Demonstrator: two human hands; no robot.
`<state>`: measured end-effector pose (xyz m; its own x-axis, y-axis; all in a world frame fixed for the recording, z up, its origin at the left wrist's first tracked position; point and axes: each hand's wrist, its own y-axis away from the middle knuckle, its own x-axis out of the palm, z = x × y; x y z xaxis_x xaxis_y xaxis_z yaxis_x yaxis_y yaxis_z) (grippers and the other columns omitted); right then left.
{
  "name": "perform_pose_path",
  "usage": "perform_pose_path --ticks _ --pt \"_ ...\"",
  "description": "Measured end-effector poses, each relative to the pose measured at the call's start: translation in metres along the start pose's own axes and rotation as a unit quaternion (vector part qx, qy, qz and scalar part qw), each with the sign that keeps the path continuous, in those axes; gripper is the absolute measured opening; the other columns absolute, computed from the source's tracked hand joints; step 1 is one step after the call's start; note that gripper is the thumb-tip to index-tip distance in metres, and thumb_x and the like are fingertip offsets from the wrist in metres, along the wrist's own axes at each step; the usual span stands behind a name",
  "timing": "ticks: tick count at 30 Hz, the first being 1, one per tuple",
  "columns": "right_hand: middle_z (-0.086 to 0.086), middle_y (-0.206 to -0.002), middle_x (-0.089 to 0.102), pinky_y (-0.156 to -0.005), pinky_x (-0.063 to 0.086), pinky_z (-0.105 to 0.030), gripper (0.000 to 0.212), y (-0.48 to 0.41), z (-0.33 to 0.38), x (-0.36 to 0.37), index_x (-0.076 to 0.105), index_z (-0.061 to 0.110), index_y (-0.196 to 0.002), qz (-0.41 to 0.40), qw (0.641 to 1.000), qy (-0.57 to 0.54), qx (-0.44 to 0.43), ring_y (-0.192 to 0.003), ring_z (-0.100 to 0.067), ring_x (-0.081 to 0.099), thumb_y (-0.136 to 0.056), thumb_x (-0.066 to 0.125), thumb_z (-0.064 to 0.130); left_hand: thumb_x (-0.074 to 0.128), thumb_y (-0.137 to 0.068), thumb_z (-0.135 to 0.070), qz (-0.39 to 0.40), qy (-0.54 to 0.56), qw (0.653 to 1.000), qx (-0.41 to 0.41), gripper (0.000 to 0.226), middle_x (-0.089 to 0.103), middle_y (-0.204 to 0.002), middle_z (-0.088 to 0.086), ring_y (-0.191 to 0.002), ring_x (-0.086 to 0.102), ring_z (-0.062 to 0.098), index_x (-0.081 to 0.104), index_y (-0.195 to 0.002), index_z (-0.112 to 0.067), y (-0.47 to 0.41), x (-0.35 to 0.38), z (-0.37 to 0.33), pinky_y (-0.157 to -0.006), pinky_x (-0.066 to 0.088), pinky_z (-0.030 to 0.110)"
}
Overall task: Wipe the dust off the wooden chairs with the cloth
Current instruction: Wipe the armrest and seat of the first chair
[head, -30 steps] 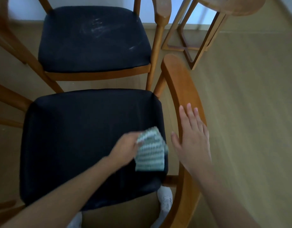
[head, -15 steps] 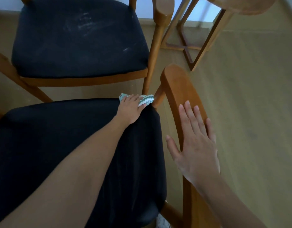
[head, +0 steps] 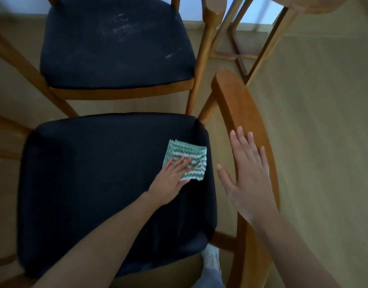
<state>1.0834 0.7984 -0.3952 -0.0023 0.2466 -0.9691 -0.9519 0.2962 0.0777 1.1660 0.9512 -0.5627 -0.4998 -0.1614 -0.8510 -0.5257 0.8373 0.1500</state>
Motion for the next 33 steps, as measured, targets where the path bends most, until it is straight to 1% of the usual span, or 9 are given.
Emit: perform_pose_path --ticks 4,9,11,15,21,23,25,29,33 --pt "-0.001 -0.152 0.020 -0.116 -0.005 -0.027 0.062 0.051 0.012 0.013 0.024 0.011 -0.146 -0.034 0.999 0.019 0.003 -0.143 -0.015 0.010 -0.092 0.033 0.040 0.008 -0.100 -0.049 0.059 0.036 0.998 0.003 0.054 0.029 -0.149 -0.003 -0.140 0.024 0.020 0.030 -0.139 -0.020 0.060 0.019 -0.022 -0.115 0.003 0.032" --pt "-0.002 -0.152 0.020 -0.115 -0.007 -0.024 0.061 0.082 0.026 0.019 0.018 0.011 -0.146 -0.047 0.999 0.007 0.023 -0.142 -0.014 0.008 -0.094 0.031 0.038 0.004 -0.100 -0.045 0.153 -0.025 0.987 0.047 0.047 0.031 -0.149 -0.008 -0.140 0.023 0.012 0.029 -0.139 -0.033 0.131 0.046 -0.042 -0.117 0.015 0.037" --pt "-0.002 -0.152 0.020 -0.115 -0.009 -0.024 0.061 0.092 0.032 0.022 0.017 0.011 -0.146 -0.043 0.998 0.013 0.036 -0.142 -0.015 0.008 -0.093 0.030 0.040 -0.004 -0.095 -0.051 0.202 -0.032 0.977 0.060 0.057 0.013 -0.154 -0.008 -0.144 0.002 0.014 0.022 -0.142 -0.032 0.148 0.044 -0.049 -0.115 -0.002 0.049" --pt "-0.006 -0.152 0.024 -0.115 -0.003 -0.032 0.063 0.116 0.042 0.027 0.017 0.010 -0.145 -0.032 0.997 0.040 0.053 -0.142 -0.019 0.014 -0.090 0.032 0.038 0.009 -0.098 -0.048 0.249 -0.096 0.956 0.122 0.055 -0.016 -0.150 -0.010 -0.137 -0.025 0.010 0.012 -0.149 -0.027 0.163 0.037 -0.056 -0.105 -0.028 0.037" --pt "-0.007 -0.150 0.032 -0.114 0.000 -0.034 0.064 0.136 0.052 0.031 0.018 0.011 -0.145 -0.020 0.997 0.047 0.061 -0.141 -0.021 0.016 -0.089 0.032 0.038 0.032 -0.102 -0.033 0.340 -0.145 0.908 0.198 0.045 0.030 -0.152 0.007 -0.144 0.016 0.020 0.035 -0.143 -0.012 0.196 0.037 -0.045 -0.112 -0.015 0.036" --pt "-0.005 -0.150 0.031 -0.114 -0.001 -0.034 0.064 0.135 0.053 0.029 0.018 0.010 -0.145 -0.020 0.997 0.041 0.056 -0.141 -0.020 0.015 -0.089 0.032 0.038 0.035 -0.101 -0.037 0.321 -0.009 0.942 0.097 0.041 0.051 -0.135 0.004 -0.130 0.041 0.019 0.049 -0.132 -0.015 0.185 0.018 -0.049 -0.117 0.019 0.036" --pt "-0.003 -0.150 0.026 -0.115 -0.004 -0.033 0.064 0.130 0.053 0.026 0.017 0.010 -0.144 -0.020 0.998 0.028 0.049 -0.141 -0.019 0.014 -0.089 0.033 0.038 0.035 -0.100 -0.042 0.288 0.161 0.944 -0.014 0.038 0.061 -0.114 0.004 -0.107 0.056 0.018 0.058 -0.116 -0.015 0.165 -0.009 -0.051 -0.095 0.042 0.032" --pt "-0.003 -0.151 0.022 -0.115 -0.010 -0.027 0.063 0.104 0.052 0.019 0.019 0.011 -0.146 -0.009 1.000 -0.004 0.021 -0.141 -0.015 0.010 -0.091 0.033 0.038 0.036 -0.090 -0.050 0.125 0.401 0.897 -0.139 0.041 0.068 -0.097 -0.002 -0.088 0.064 0.011 0.064 -0.098 -0.022 0.123 -0.074 -0.027 -0.079 0.049 0.028" --pt "0.004 -0.151 0.016 -0.118 -0.006 -0.025 0.061 0.048 0.060 0.016 0.023 0.015 -0.148 -0.001 0.998 -0.043 -0.038 -0.143 -0.014 0.005 -0.092 0.032 0.039 0.038 -0.096 -0.039 -0.051 0.403 0.896 -0.180 0.031 0.064 -0.111 -0.004 -0.105 0.060 0.014 0.060 -0.113 -0.025 0.059 -0.131 0.033 -0.095 0.046 0.033"
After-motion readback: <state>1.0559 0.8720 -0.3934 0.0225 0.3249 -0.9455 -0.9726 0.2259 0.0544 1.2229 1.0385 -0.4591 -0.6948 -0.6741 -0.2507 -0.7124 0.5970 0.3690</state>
